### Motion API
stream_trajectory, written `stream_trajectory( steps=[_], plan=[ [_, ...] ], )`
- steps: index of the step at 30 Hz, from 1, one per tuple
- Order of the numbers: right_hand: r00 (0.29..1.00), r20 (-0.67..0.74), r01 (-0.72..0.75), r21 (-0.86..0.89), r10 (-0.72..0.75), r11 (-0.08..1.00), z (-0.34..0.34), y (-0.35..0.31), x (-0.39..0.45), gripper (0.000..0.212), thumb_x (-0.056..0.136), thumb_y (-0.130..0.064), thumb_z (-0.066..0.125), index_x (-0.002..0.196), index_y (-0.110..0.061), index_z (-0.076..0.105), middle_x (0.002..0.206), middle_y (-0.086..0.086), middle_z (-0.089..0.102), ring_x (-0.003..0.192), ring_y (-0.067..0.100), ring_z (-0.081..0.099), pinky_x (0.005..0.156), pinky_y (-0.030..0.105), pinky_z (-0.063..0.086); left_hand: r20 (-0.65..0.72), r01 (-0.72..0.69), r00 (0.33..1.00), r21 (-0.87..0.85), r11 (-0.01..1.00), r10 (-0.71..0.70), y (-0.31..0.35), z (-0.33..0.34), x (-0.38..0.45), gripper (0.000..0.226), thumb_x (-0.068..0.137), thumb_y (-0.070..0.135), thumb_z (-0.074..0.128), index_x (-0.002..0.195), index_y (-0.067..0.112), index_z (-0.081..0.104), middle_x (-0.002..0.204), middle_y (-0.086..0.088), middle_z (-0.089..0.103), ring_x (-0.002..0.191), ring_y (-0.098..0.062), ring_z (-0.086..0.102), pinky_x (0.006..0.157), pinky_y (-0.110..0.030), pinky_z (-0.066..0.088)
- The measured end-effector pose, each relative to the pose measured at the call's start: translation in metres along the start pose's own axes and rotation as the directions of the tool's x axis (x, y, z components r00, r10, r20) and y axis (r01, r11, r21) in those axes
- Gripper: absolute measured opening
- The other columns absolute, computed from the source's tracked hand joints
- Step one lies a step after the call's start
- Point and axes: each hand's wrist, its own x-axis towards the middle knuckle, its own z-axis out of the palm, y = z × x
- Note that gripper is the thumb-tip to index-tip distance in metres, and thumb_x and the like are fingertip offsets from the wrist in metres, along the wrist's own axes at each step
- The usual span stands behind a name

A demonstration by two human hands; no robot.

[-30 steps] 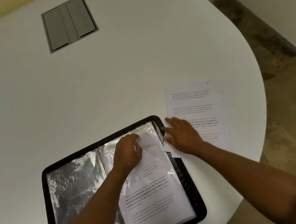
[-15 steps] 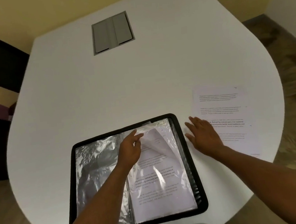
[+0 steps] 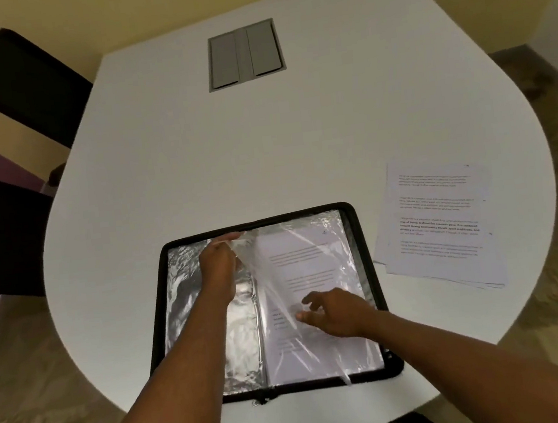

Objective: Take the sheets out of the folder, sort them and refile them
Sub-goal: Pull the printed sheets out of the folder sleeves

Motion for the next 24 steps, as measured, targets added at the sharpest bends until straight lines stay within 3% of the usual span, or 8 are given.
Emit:
stream_trajectory(
  steps=[4,7,11,14,17,19,21,24],
  plan=[
    [0.990,0.130,0.048,0.066,-0.057,0.997,0.030,-0.041,0.016,0.060,0.095,-0.065,0.036,0.141,-0.028,0.048,0.143,0.002,0.053,0.132,0.022,0.048,0.110,0.035,0.035,-0.026,0.168,0.985,-0.142,0.976,-0.173,0.016,-0.045,0.021,0.023,0.085,0.002,0.052,0.075,0.017,0.067,0.070,-0.008,0.067,0.051,-0.019,0.060,0.055,-0.029,0.050],
    [0.968,0.226,0.131,-0.067,-0.113,0.989,0.053,-0.068,0.036,0.064,0.095,-0.063,0.037,0.148,-0.028,0.037,0.158,0.006,0.030,0.145,0.027,0.027,0.118,0.043,0.021,-0.018,0.235,0.971,-0.146,0.961,-0.240,0.023,-0.089,0.045,0.019,0.091,0.004,0.050,0.090,0.015,0.064,0.083,-0.009,0.069,0.061,-0.024,0.067,0.050,-0.029,0.056],
    [0.946,0.312,0.183,-0.303,-0.084,0.935,0.077,-0.093,0.060,0.070,0.094,-0.068,0.032,0.152,-0.029,0.026,0.163,0.005,0.009,0.149,0.029,0.009,0.119,0.052,0.015,-0.134,0.154,0.973,-0.223,0.962,-0.187,0.032,-0.125,0.073,0.019,0.096,0.015,0.043,0.110,0.010,0.055,0.104,-0.010,0.061,0.066,-0.022,0.058,0.055,-0.029,0.047],
    [0.946,0.302,0.241,-0.428,-0.113,0.871,0.090,-0.103,0.070,0.072,0.095,-0.067,0.030,0.154,-0.024,0.024,0.164,0.003,0.002,0.150,0.027,0.000,0.120,0.050,0.015,-0.192,-0.051,0.978,0.185,0.981,0.087,0.022,-0.128,0.084,0.033,0.089,0.031,0.049,0.117,0.017,0.062,0.113,-0.011,0.064,0.093,-0.030,0.064,0.080,-0.036,0.050],
    [0.942,0.297,0.281,-0.443,-0.156,0.852,0.101,-0.109,0.081,0.074,0.094,-0.066,0.036,0.153,-0.023,0.026,0.164,0.005,0.004,0.151,0.025,0.000,0.120,0.048,0.014,0.109,-0.375,0.919,0.540,0.753,0.380,-0.001,-0.109,0.064,0.035,0.097,0.031,0.052,0.129,0.018,0.057,0.126,-0.008,0.062,0.115,-0.026,0.058,0.094,-0.029,0.043],
    [0.939,0.297,0.288,-0.396,-0.176,0.872,0.106,-0.116,0.088,0.074,0.093,-0.065,0.039,0.150,-0.020,0.032,0.162,0.008,0.014,0.150,0.025,0.007,0.120,0.048,0.017,0.383,-0.616,0.781,0.599,0.511,0.493,-0.021,-0.093,0.053,0.043,0.095,0.028,0.056,0.137,0.019,0.051,0.139,-0.009,0.053,0.127,-0.025,0.050,0.104,-0.035,0.041],
    [0.950,0.260,0.246,-0.277,-0.173,0.929,0.105,-0.123,0.092,0.069,0.092,-0.061,0.041,0.145,-0.017,0.042,0.156,0.008,0.034,0.145,0.024,0.026,0.117,0.044,0.027,0.571,-0.726,0.673,0.630,0.275,0.469,-0.045,-0.082,0.055,0.052,0.093,0.024,0.056,0.143,0.021,0.044,0.152,-0.004,0.038,0.139,-0.023,0.036,0.114,-0.040,0.031],
    [0.987,0.060,0.158,-0.132,-0.151,0.979,0.092,-0.123,0.087,0.045,0.094,-0.048,0.043,0.125,-0.021,0.063,0.124,0.006,0.066,0.112,0.024,0.061,0.096,0.036,0.047,0.679,-0.728,0.684,0.618,0.295,0.266,-0.069,-0.068,0.057,0.048,0.097,0.032,0.046,0.144,0.021,0.043,0.156,-0.002,0.030,0.143,-0.023,0.027,0.116,-0.036,0.023]
  ],
)
